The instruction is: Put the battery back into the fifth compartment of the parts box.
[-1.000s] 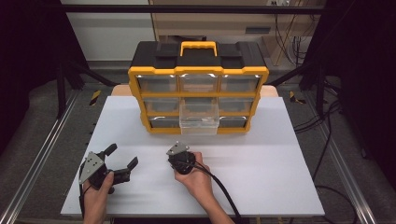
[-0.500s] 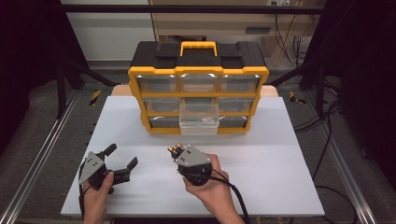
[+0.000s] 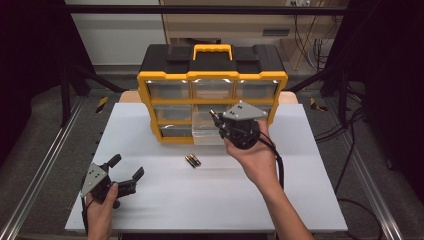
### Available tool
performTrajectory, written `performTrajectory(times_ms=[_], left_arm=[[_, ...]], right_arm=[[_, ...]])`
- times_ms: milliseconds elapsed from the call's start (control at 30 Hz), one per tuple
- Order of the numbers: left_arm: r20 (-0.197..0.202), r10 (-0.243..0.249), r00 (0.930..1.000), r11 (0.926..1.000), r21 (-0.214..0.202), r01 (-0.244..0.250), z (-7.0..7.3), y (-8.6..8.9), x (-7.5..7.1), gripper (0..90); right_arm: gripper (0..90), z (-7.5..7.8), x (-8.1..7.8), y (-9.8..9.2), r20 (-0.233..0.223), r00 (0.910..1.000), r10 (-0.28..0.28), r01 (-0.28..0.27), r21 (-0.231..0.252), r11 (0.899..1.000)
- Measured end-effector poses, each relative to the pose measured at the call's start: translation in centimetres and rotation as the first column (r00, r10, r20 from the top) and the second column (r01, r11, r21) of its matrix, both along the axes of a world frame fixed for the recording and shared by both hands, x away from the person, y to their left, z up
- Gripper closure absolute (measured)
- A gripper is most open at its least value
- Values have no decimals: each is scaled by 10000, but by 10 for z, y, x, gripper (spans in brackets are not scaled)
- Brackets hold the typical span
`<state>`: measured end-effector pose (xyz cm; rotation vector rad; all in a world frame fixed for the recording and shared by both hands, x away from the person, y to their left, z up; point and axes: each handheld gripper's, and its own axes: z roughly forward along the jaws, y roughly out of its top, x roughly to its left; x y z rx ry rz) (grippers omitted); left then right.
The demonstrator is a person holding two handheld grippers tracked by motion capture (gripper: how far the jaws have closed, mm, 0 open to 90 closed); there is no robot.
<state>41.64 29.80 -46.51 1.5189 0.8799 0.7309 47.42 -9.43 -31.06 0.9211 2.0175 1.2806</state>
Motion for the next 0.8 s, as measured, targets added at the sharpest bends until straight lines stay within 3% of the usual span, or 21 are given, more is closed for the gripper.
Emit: performTrajectory(times_ms=[267,367,400,600,800], left_arm=[[-75,-75,9999,9999,112,76,-1,-2,2,22],[-77,-94,9999,9998,201,95,-1,-2,3,21],[-110,-90,9999,9999,116,91,-2,-2,3,21],[-150,33,9999,10000,-3,-33,-2,1,2,21],[-93,-29,10000,9998,197,30,-1,-2,2,21]], right_arm=[[768,-8,24,2,-717,9974,-110,116,84,9999],[732,-10,26,4,-743,9972,-2,16,192,9998],[610,-8,23,5,-406,9992,44,-24,478,9989],[329,9,-4,18,827,9966,-3,-13,199,9998],[196,11,-39,37,1712,9852,114,-83,-191,9998]])
